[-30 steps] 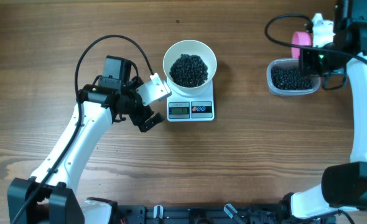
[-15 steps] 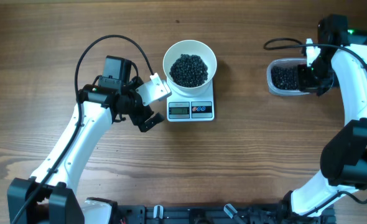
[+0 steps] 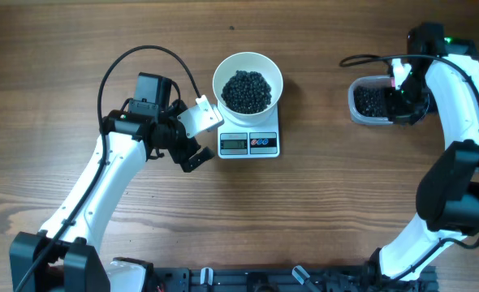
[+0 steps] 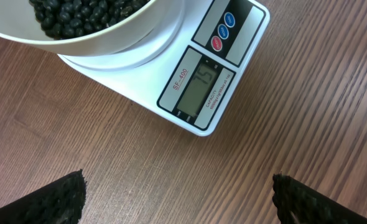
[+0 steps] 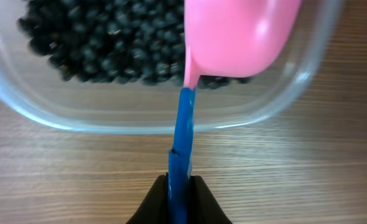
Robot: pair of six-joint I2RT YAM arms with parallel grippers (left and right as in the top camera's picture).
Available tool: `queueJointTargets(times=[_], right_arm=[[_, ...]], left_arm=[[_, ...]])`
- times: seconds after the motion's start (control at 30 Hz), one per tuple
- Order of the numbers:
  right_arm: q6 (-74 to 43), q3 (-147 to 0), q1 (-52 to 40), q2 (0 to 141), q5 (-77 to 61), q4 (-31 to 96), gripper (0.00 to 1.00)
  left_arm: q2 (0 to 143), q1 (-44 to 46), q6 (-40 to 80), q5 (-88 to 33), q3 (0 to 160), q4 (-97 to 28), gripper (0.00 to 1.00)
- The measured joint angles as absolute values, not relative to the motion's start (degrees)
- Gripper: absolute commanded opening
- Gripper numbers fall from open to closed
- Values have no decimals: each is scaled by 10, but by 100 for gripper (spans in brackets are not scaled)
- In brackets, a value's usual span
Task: Scoop item into bowl and weigh 150g on scale
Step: 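Dip the scoop into the bean tub with the right gripper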
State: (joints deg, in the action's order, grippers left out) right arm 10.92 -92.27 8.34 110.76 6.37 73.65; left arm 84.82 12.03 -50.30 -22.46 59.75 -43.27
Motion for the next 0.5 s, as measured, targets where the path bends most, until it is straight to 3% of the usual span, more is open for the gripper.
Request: queueJointTargets(times=[0.5], right_arm=[[136,-923,106,1116,-82,760,4]], left_arm=[[848,120,-503,-225,597,-433,100]])
